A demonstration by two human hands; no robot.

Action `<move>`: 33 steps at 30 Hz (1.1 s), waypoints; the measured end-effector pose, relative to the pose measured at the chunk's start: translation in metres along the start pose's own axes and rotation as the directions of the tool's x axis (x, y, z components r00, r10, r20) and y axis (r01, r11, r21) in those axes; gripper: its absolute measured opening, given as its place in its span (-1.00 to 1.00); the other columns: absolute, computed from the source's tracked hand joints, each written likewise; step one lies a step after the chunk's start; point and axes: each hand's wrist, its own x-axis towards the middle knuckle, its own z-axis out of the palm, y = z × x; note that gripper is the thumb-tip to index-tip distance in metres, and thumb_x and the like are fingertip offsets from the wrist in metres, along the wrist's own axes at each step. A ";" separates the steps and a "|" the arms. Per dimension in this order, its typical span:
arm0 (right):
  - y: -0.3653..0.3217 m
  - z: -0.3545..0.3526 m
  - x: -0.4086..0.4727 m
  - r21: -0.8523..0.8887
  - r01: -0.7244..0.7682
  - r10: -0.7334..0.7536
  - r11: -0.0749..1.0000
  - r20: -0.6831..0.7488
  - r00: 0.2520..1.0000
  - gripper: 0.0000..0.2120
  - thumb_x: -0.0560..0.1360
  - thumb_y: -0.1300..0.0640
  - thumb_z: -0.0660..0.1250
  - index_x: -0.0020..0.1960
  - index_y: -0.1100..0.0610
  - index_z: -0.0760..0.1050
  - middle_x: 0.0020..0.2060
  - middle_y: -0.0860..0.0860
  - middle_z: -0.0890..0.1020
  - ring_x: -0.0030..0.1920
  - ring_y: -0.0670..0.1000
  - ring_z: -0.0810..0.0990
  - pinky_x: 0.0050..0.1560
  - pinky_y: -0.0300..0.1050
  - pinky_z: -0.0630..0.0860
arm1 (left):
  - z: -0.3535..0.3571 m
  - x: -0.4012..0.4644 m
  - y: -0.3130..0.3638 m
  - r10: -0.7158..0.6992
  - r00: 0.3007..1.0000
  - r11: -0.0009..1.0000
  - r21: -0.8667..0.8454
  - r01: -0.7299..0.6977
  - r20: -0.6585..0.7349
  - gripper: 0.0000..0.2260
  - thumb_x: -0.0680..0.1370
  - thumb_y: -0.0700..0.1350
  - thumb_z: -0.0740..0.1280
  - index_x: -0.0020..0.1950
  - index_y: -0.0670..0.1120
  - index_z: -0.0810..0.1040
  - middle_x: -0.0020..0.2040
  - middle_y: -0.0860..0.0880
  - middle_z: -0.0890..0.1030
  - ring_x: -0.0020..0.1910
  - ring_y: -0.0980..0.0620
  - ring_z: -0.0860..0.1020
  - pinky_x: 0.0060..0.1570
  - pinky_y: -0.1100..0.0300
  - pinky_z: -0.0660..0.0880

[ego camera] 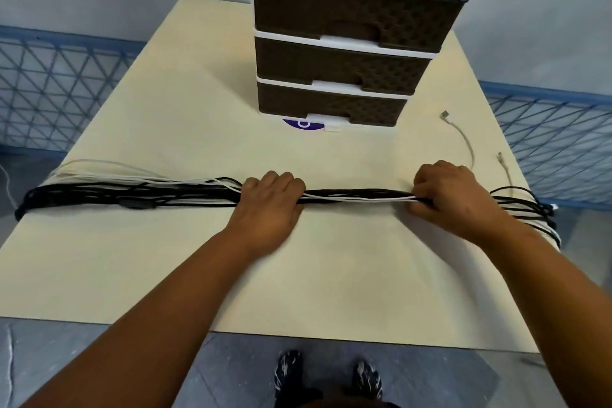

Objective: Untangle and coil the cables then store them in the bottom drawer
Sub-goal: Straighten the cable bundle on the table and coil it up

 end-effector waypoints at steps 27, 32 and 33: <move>-0.039 -0.001 0.024 0.237 0.105 -0.111 0.966 0.013 0.994 -0.83 0.36 0.08 0.35 -0.17 0.02 0.36 -0.30 -0.04 0.54 -0.29 0.11 0.48 -0.28 -0.09 0.29 | -0.005 -0.002 0.005 -0.062 0.996 0.998 0.021 0.061 0.059 -0.73 0.52 0.02 0.09 0.03 -0.08 0.49 -0.09 -0.03 0.51 -0.11 -0.11 0.44 -0.14 0.05 0.23; -0.004 -0.003 0.011 0.299 0.047 -0.071 0.953 0.072 0.995 -0.82 0.39 0.02 0.38 -0.18 -0.01 0.37 -0.35 -0.09 0.53 -0.31 0.02 0.50 -0.32 -0.13 0.35 | -0.007 -0.001 0.007 -0.072 0.995 0.997 0.040 0.070 0.065 -0.72 0.53 0.03 0.09 0.03 -0.09 0.49 -0.09 -0.05 0.52 -0.12 -0.13 0.46 -0.15 0.05 0.24; 0.000 -0.003 0.009 0.313 0.030 -0.058 0.949 0.081 0.995 -0.81 0.41 0.03 0.39 -0.18 -0.01 0.36 -0.35 -0.08 0.52 -0.31 0.03 0.49 -0.33 -0.13 0.34 | -0.007 -0.002 0.007 -0.075 0.995 0.996 0.046 0.072 0.065 -0.72 0.53 0.03 0.09 0.03 -0.09 0.50 -0.09 -0.05 0.52 -0.13 -0.13 0.46 -0.16 0.05 0.25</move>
